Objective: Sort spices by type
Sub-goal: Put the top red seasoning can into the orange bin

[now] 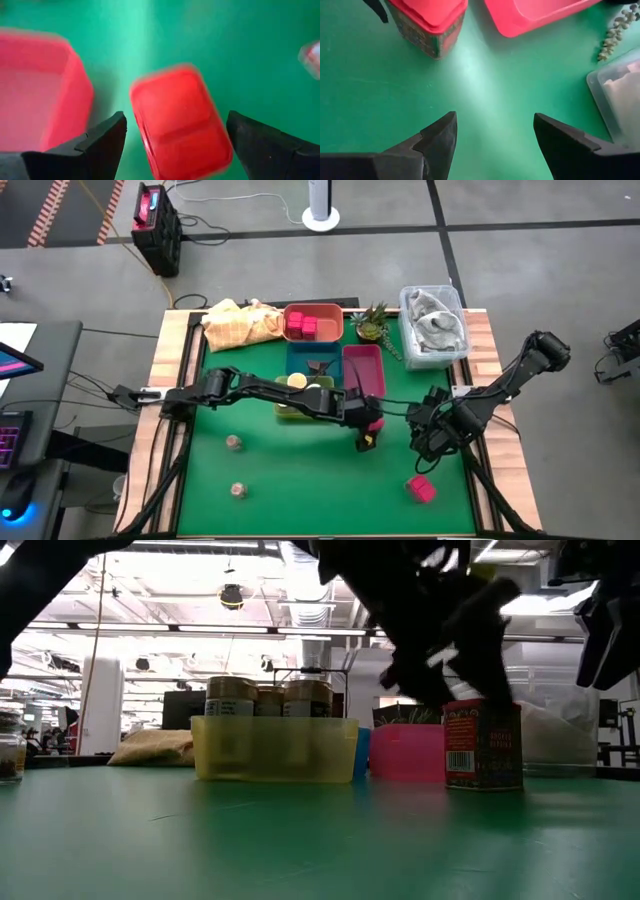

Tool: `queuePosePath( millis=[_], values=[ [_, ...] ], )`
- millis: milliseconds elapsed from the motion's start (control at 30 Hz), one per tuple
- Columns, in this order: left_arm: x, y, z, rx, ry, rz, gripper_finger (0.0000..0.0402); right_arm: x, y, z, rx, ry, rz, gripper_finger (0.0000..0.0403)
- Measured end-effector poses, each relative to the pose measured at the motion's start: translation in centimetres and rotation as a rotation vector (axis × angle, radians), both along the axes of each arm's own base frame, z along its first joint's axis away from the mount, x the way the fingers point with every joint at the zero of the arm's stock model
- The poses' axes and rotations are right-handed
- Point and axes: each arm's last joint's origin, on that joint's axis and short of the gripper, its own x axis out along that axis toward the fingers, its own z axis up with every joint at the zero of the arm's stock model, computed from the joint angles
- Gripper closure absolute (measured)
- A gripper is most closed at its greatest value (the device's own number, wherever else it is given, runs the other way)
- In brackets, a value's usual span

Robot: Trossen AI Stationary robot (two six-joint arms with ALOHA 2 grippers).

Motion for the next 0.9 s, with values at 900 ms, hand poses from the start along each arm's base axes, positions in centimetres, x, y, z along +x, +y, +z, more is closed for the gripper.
queuePosePath(
  millis=[900],
  values=[
    [0.6,1.2,2.1,0.055,0.052,-0.209,0.0196,0.2,0.1,0.0,0.026,-0.035,-0.040,0.0111]
  ],
)
